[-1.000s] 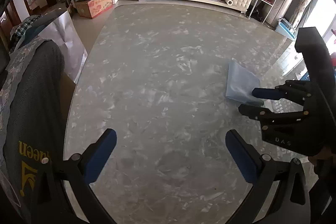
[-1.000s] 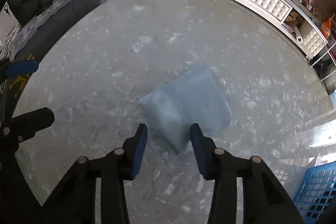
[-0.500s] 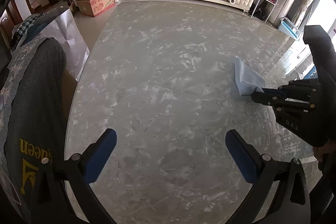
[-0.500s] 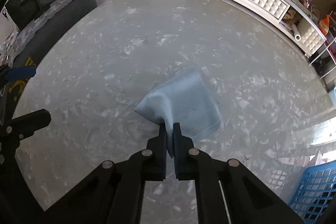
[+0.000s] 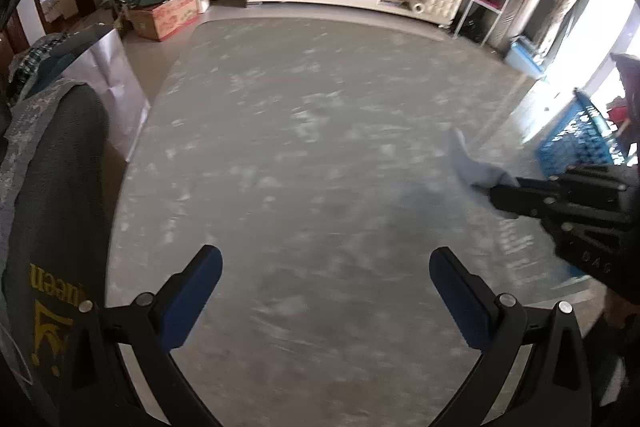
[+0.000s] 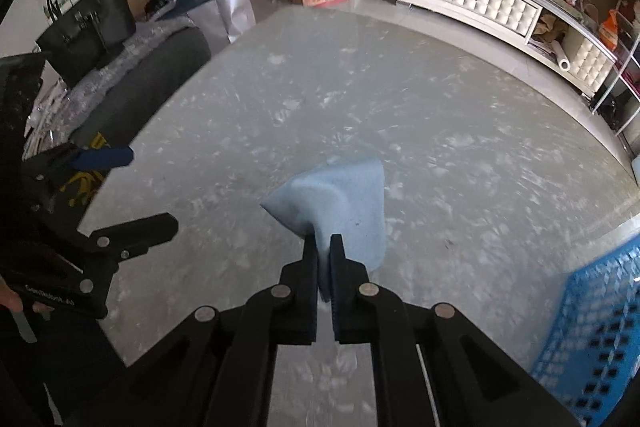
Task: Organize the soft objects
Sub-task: 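Lift light blue cloth and carry it over basket with right tool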
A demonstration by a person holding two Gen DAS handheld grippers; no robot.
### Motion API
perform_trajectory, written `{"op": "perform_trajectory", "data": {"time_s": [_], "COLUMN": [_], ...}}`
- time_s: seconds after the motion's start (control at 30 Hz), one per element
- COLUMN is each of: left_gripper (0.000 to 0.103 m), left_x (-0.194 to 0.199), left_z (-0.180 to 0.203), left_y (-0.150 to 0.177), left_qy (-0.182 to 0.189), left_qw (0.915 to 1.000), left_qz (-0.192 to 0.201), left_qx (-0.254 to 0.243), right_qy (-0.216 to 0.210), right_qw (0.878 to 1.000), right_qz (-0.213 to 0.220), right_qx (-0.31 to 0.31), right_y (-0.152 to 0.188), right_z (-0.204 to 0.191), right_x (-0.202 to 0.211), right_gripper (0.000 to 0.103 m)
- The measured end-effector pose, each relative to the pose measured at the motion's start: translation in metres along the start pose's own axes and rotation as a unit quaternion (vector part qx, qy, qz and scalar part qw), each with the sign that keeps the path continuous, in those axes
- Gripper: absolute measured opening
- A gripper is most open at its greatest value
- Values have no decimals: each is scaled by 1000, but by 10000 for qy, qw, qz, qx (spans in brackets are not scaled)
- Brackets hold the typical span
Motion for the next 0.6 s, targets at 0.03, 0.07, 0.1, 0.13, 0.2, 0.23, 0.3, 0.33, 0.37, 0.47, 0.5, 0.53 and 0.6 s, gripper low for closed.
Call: {"op": "perform_trajectory", "data": {"time_s": [0.03,0.07,0.1,0.13,0.2,0.23,0.3,0.33,0.37,0.47,0.5,0.53,0.6], "left_gripper": [103,103,103,103,103,103,103,103,103,103,103,103,103], "left_x": [5,9,13,19,29,35,45,49,53,63,67,70,74], "left_z": [8,15,23,32,48,55,70,78,85,107,113,121,132], "left_y": [-1,-2,-3,-5,-10,-13,-18,-19,-20,-20,-21,-23,-25], "left_qy": [60,87,91,95,135,164,187,178,161,169,194,222,268], "left_qw": [10000,9999,9999,9997,9992,9988,9981,9976,9972,9957,9953,9949,9944], "left_qz": [10,24,55,95,178,229,313,346,363,421,447,465,483], "left_qx": [-14,-57,-132,-217,-333,-393,-501,-572,-637,-810,-842,-864,-899], "right_qy": [-3,-3,9,27,67,106,152,180,198,265,293,331,401], "right_qw": [10000,9999,9999,9998,9995,9992,9987,9984,9981,9970,9967,9963,9951], "right_qz": [35,87,127,166,273,344,441,491,531,641,669,709,809], "right_qx": [-38,-85,-106,-118,-140,-160,-206,-231,-255,-332,-349,-363,-403], "right_y": [1,4,3,4,7,9,11,13,15,22,23,25,27], "right_z": [2,3,6,6,13,17,25,28,31,43,46,49,57], "right_x": [7,18,24,31,49,61,76,84,91,110,116,122,134], "right_gripper": [5,5,5,5,5,5,5,5,5,5,5,5,5]}}
Point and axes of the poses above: each gripper's, at about its wrist camera, not at the fingertips, and x roughly against the way its jaws point, z to its right, y to its underside, the point moved 8 cm from there along -x, roughly the way its jaws point, and after that the axes turned 8 degrees about z, right-handed, at the moved point
